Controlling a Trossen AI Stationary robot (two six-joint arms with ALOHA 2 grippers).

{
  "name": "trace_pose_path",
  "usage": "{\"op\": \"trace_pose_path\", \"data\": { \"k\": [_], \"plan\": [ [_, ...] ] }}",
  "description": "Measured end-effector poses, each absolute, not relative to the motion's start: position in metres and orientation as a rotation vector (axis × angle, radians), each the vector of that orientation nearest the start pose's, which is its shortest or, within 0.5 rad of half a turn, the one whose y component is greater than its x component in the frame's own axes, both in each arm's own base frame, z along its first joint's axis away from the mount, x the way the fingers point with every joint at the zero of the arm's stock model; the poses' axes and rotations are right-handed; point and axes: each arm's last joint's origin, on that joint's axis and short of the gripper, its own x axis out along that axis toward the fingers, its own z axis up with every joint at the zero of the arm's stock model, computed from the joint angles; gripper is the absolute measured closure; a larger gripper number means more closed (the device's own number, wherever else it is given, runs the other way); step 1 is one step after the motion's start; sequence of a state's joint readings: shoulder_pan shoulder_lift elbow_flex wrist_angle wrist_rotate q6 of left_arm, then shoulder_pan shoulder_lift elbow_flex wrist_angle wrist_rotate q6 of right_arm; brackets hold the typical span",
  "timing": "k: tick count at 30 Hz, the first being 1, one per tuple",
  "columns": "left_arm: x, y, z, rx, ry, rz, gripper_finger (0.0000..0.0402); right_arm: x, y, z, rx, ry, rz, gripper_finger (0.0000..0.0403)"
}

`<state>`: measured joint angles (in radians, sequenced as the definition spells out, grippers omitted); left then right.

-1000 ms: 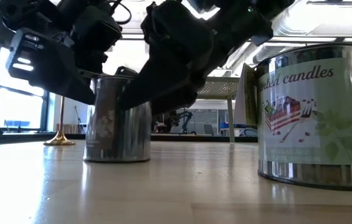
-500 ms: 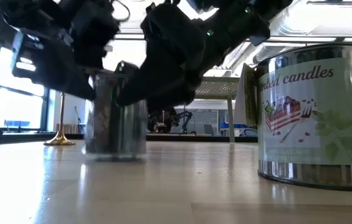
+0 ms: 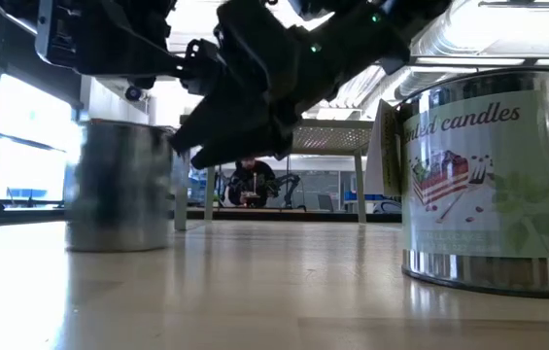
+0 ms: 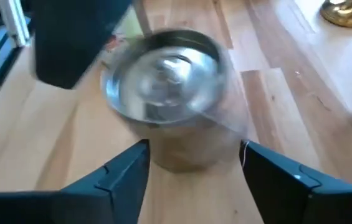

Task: Pick & Place candle stick holders
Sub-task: Put the top silver scented candle on the shelf

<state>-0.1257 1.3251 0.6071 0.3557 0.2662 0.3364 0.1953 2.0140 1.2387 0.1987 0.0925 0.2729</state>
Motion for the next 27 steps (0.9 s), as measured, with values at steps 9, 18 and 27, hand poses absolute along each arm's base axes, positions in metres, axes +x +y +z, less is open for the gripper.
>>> {"op": "trace_pose_path", "data": {
  "k": [9,18,27],
  "plan": [
    [0.262,-0.041,0.215,0.297,0.277,-0.453,0.0006,0.423,0.081,0.160,0.175,0.584,0.017,0.0231],
    [0.251,-0.040,0.227,0.196,0.292,-0.441,0.0005,0.422,0.081,0.160,0.159,0.584,-0.002,0.0234],
    [0.250,-0.040,0.229,-0.018,0.327,-0.404,0.0005,0.419,0.081,0.173,0.127,0.565,0.040,0.0219]
  ]
}}
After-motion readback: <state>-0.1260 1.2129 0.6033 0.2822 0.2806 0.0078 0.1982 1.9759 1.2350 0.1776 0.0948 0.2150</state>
